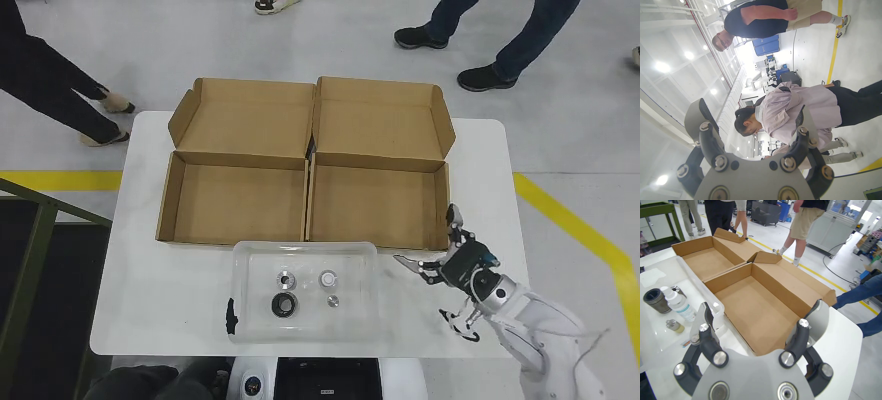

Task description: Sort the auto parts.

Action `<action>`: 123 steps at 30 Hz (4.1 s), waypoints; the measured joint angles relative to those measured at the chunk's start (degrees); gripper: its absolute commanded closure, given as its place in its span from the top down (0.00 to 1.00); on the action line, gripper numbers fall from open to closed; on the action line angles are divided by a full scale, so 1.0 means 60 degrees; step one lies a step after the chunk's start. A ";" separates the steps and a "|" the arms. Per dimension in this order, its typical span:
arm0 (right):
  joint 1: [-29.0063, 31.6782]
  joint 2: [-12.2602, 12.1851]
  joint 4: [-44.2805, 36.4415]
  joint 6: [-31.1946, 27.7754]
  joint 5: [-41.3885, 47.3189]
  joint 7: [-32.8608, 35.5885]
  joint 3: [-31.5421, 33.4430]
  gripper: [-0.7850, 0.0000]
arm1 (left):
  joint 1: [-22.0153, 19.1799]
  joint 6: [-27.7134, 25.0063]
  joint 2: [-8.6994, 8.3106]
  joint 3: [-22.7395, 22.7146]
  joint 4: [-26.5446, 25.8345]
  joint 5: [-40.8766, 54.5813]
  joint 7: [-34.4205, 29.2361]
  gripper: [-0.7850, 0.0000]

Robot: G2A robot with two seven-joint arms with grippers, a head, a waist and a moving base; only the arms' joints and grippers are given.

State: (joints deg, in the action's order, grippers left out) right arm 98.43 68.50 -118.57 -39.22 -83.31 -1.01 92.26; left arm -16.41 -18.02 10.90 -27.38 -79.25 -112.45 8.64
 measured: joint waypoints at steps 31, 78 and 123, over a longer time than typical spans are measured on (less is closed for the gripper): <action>-0.2388 -0.0117 -0.0010 -0.2058 0.0291 0.3985 -0.4142 1.00 | 0.0000 0.0000 0.0000 0.0000 0.0000 0.0000 0.0000 1.00; -0.3446 -0.0308 0.1231 -0.1087 0.0380 0.5156 -0.5372 0.00 | 0.0000 0.0000 0.0000 0.0000 0.0000 0.0000 0.0000 1.00; -0.4364 -0.0354 0.1061 -0.0369 0.4828 0.0525 -0.4018 0.00 | 0.0000 0.0000 0.0000 0.0000 0.0000 0.0000 0.0000 1.00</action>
State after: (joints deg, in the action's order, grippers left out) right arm 72.25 66.37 -112.21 -41.44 -54.34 2.14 68.16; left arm -16.41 -18.02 10.90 -27.38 -79.25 -112.45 8.64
